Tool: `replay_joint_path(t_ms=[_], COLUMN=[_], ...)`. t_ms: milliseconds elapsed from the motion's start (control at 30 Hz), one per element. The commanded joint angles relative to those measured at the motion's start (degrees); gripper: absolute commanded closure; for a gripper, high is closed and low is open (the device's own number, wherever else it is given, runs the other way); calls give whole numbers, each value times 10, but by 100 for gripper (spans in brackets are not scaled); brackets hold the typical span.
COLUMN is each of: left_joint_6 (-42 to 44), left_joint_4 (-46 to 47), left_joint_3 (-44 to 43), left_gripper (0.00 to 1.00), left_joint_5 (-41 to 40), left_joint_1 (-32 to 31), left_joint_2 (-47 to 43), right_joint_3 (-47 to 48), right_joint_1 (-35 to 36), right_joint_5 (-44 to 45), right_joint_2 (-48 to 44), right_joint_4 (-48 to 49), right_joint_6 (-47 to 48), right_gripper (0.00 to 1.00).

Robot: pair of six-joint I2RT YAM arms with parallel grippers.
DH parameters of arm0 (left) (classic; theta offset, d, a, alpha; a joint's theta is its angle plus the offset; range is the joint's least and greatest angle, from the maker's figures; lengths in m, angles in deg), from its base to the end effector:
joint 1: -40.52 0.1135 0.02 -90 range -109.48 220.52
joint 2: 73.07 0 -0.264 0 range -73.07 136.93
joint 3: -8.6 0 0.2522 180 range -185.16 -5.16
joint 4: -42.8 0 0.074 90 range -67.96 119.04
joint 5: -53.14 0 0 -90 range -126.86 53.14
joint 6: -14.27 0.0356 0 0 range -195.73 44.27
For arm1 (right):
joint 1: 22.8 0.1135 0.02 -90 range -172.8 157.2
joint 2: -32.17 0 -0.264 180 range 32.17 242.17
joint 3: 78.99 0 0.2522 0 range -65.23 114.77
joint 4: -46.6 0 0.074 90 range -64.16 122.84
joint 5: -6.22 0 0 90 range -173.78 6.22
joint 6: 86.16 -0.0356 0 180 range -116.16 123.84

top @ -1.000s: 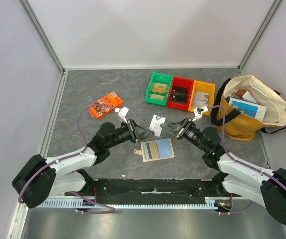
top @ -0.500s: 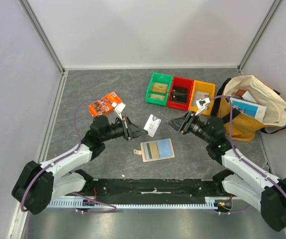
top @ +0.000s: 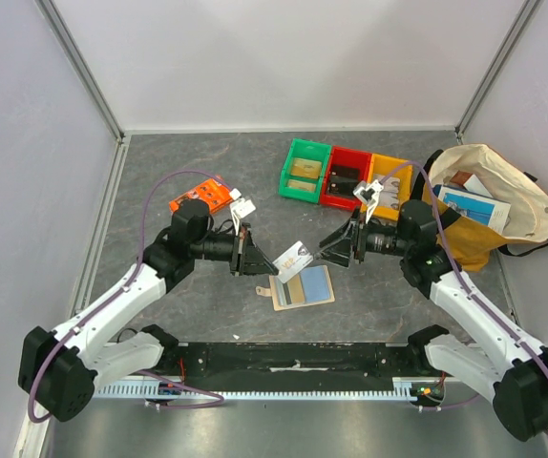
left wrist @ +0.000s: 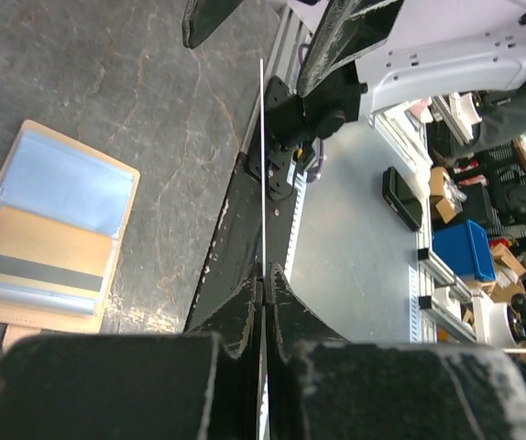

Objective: Take the credit cards out of the card holder
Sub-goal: Remove the credit card from the card holder, then place the credit card in the storage box.

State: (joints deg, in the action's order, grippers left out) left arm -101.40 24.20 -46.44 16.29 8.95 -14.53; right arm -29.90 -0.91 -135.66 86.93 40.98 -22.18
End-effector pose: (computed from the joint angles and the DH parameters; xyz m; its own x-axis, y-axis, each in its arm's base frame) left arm 0.1745 -0.1406 0.2874 -0.6986 0.1243 -0.7047 0.7135 0.1960 -0.6727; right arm 0.1870 0.1053 0.2854 -0.5783 0.0595 -0.8137 -0.7704 0.2883 0.5686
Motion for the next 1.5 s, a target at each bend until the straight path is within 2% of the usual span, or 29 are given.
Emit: replay_joint_path(t_ms=[0, 267, 333, 367, 500, 567, 633, 733, 867, 967, 1033, 1200, 1267, 1467], left_joint_6=[56, 63, 63, 64, 84, 95, 103, 112, 123, 111, 107, 99, 98, 91], left_joint_4=[-51, -50, -50, -50, -79, -103, -132, -183, -240, -250, -247, -240, -235, -235], left_joint_3=[-28, -41, -42, -42, -49, -56, -65, -84, -108, -104, -87, -51, -45, -37], left_gripper=[98, 98, 98, 98, 98, 89, 73, 44, 27, 20, 14, 14, 14, 9], left_joint_5=[64, 81, 82, 82, 64, 24, -31, -124, -264, -382, -462, -523, -557, -580], left_joint_1=[1, -2, -2, -2, -2, -2, 1, 22, 72, 113, 128, 170, 169, 171], left_joint_2=[13, 23, 22, 21, 17, 12, 5, -7, -31, -55, -69, -112, -134, -153], right_joint_3=[27, 38, 45, 47, 51, 54, 59, 68, 96, 126, 156, 223, 252, 317], right_joint_1=[1, 46, 63, 66, 67, 67, 63, 38, -3, -32, -45, -85, -104, -127], right_joint_5=[-80, -77, -72, -71, -56, -46, -30, 3, 133, 238, 341, 561, 597, 653], right_joint_2=[10, 39, 47, 51, 47, 47, 48, 52, 61, 80, 93, 121, 149, 261], right_joint_4=[19, 25, 17, 13, 0, -11, -32, -70, -164, -233, -282, -343, -349, -344], right_joint_6=[16, 21, 30, 35, 43, 45, 52, 58, 73, 75, 79, 79, 83, 83], right_gripper=[35, 39, 43, 50, 91, 100, 100, 100, 100, 100, 100, 100, 100, 100])
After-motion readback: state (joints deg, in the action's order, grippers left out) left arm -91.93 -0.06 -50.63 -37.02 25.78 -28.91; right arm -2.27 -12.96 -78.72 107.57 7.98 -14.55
